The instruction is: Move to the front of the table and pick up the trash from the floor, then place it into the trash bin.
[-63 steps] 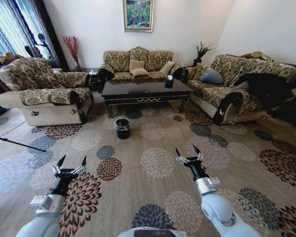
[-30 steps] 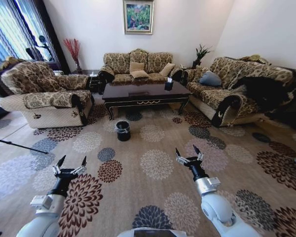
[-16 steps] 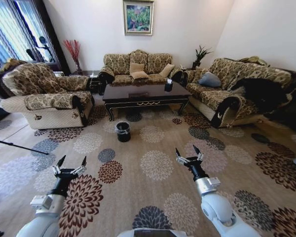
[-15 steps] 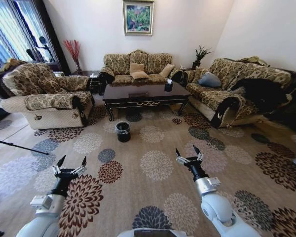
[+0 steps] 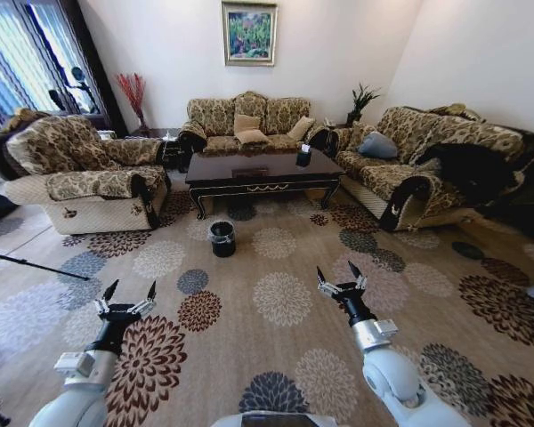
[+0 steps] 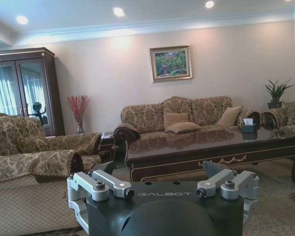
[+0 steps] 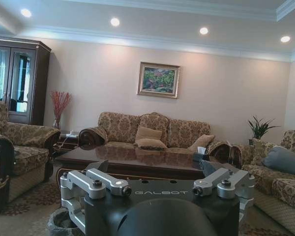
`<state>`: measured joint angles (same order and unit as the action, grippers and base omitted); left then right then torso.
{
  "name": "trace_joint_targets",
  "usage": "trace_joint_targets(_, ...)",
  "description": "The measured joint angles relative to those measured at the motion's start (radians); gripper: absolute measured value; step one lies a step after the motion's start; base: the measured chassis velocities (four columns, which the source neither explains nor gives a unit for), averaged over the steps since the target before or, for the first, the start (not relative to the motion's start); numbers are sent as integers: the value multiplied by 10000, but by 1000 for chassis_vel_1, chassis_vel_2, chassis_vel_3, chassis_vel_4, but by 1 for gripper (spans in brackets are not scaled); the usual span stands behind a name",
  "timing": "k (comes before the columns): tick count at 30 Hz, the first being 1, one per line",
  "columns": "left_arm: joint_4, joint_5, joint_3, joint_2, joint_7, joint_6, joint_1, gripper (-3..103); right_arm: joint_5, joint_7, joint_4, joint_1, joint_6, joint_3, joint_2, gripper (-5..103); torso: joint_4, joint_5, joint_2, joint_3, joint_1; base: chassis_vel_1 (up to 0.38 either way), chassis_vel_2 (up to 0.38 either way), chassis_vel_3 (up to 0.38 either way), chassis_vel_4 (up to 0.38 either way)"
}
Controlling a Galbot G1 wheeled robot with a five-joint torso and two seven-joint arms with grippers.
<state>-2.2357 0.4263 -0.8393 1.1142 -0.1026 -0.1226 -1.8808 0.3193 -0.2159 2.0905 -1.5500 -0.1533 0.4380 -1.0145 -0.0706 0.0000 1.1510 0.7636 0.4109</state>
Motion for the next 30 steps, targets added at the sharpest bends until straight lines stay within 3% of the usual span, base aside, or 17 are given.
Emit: trace_joint_targets(30, 0, 0, 0, 0, 0, 0, 0, 100, 0, -1, 0, 0, 0, 0, 0, 100, 0, 0, -110, -61, -49, 0, 0, 0, 0)
